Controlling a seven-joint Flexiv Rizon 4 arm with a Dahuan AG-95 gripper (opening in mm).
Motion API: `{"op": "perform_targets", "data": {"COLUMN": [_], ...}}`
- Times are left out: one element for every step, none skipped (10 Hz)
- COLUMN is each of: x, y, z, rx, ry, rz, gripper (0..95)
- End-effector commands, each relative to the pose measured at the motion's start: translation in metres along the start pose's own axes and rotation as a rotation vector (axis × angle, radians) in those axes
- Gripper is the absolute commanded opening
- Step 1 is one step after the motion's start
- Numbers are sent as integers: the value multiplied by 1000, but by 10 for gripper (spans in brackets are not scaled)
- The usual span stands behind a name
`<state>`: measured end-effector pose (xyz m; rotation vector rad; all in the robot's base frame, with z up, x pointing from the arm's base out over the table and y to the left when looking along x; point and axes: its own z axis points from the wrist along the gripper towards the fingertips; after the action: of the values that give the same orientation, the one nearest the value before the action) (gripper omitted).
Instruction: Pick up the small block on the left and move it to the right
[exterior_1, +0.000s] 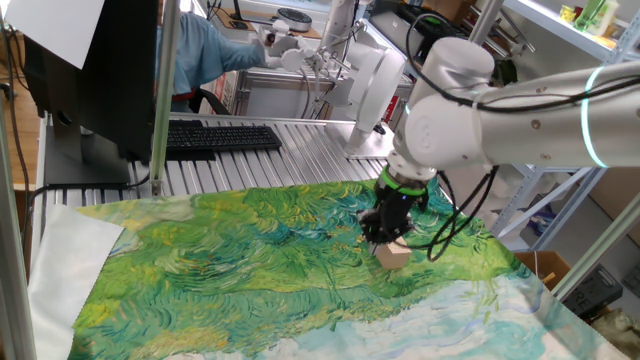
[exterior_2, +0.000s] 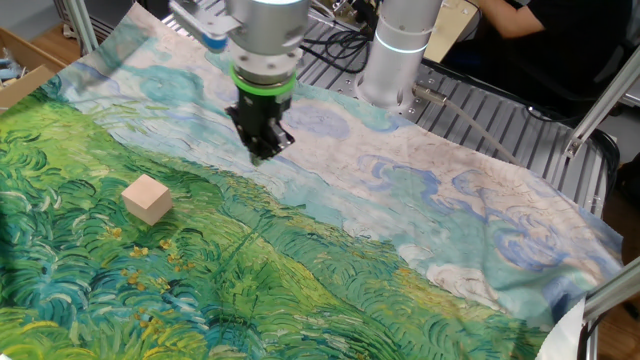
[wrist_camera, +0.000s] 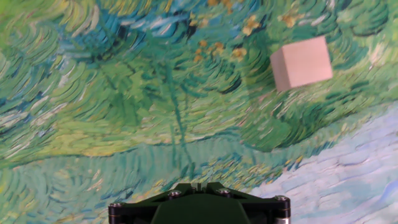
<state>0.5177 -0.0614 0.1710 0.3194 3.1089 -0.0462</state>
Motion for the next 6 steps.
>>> {"op": "perform_targets", "data": {"x": [-15,-20,-24,-27,-30,-33], "y": [-13,-17,-22,-27,-31,-38], "z": [-4,-6,-8,-9,-10,-10], "rx": [-2,-2,-2,-2,-2,-3], "ry": [1,1,0,-1,0,0], "rz": [-30,-37,-43,-50,-60,-80], "gripper": [0,0,0,0,0,0]}}
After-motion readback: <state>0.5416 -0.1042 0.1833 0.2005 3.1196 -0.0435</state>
